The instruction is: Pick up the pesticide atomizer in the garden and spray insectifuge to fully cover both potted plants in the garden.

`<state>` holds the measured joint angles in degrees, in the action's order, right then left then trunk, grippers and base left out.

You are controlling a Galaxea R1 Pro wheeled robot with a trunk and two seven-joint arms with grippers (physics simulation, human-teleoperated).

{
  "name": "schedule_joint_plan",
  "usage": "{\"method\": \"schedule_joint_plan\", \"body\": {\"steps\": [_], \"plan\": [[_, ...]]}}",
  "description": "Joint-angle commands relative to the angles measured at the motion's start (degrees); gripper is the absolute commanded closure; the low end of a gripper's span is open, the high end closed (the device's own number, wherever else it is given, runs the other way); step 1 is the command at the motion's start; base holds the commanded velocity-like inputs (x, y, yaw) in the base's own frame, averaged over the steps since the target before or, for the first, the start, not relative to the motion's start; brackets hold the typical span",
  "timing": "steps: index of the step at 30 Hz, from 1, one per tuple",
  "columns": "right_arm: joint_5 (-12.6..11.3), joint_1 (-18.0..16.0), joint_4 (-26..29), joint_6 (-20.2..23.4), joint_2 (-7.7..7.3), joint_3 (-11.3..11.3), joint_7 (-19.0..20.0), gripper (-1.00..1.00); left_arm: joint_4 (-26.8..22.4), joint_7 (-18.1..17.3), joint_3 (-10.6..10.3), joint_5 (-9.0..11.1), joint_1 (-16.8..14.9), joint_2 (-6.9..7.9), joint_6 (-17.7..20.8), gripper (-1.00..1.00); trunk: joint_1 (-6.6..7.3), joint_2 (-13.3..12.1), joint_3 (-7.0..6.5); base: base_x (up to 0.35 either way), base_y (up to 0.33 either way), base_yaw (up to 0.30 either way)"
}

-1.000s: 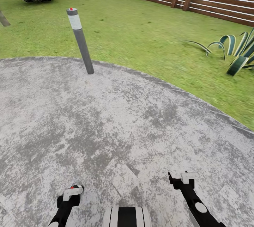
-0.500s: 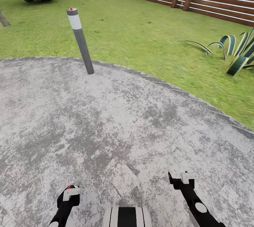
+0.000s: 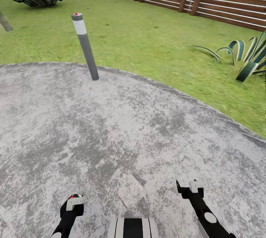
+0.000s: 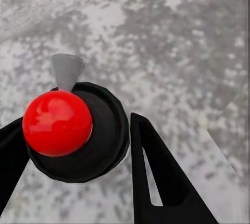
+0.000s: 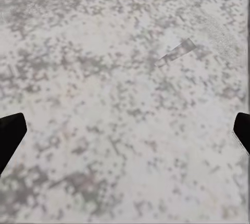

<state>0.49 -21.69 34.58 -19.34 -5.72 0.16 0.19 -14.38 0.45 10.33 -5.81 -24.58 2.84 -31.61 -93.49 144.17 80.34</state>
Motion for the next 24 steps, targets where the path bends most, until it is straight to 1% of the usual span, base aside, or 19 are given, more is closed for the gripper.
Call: {"method": "schedule_joint_plan", "body": {"steps": [1,22,24], "plan": [[0.07,-0.02,-0.04,-0.17,-0.02,0.01,0.0,-1.0,0.05,0.08,0.4,-0.6,-0.03,-0.02,-0.21,1.0,0.03,0.0,-0.2,0.0,0.0,0.0],[-0.04,-0.02,-0.04,-0.17,0.0,0.05,-0.01,-1.0,0.12,0.08,0.42,-0.6,-0.03,-0.2,-0.14,1.0,0.57,-0.29,-4.85,0.0,0.0,0.0],[0.01,-0.02,-0.18,-0.24,0.01,0.02,-0.06,-1.0,0.07,0.1,0.47,-0.6,-0.03,0.05,-0.15,1.0,0.63,-0.31,-5.29,0.0,0.0,0.0]]}}
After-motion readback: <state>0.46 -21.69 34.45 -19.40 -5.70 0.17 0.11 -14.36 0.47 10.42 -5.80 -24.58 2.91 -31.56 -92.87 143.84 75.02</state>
